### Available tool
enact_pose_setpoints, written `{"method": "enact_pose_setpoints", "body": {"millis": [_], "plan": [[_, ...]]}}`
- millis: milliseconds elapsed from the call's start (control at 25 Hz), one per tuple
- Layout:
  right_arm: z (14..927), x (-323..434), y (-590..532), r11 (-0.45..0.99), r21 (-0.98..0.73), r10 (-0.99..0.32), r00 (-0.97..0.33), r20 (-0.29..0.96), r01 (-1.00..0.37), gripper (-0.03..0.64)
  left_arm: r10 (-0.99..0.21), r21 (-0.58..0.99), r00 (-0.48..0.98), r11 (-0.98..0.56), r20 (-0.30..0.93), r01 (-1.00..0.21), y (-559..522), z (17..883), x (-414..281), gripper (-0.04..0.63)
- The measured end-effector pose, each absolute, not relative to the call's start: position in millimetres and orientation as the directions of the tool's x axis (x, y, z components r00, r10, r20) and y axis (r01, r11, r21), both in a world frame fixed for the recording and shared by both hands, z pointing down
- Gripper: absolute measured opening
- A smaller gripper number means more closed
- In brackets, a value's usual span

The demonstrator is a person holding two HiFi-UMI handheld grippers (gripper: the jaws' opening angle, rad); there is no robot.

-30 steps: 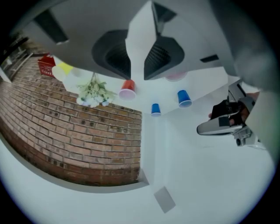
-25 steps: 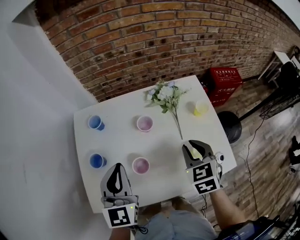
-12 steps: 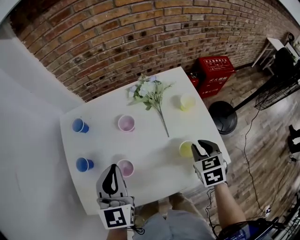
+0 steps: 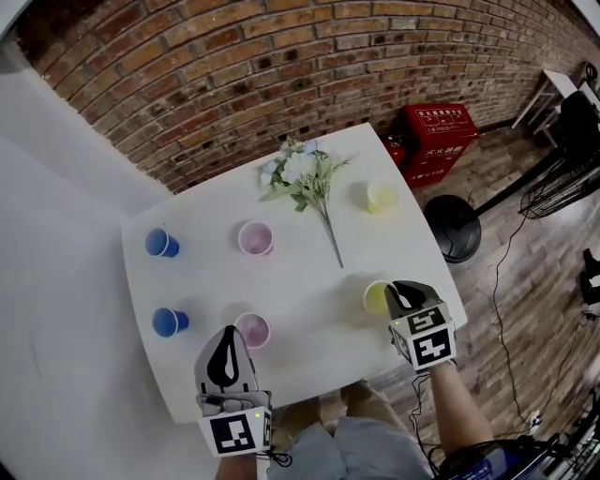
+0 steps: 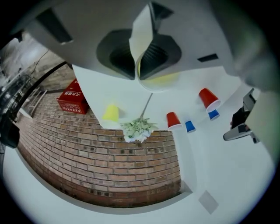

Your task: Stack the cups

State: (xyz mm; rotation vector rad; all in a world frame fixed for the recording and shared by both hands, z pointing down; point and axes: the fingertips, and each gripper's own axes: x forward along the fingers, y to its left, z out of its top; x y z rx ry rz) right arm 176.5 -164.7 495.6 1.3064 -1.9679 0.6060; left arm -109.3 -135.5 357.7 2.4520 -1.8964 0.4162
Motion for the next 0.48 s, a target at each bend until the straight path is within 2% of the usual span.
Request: {"method": "enact_pose_setpoints", "body": {"millis": [480], "plan": [[496, 104, -172, 0.473, -0.077, -0.543, -0.359, 0.759, -0.878, 0.041, -0.959, -0.131, 0.178, -0.21, 0.221, -0.969, -129, 358, -142, 0.009]]}}
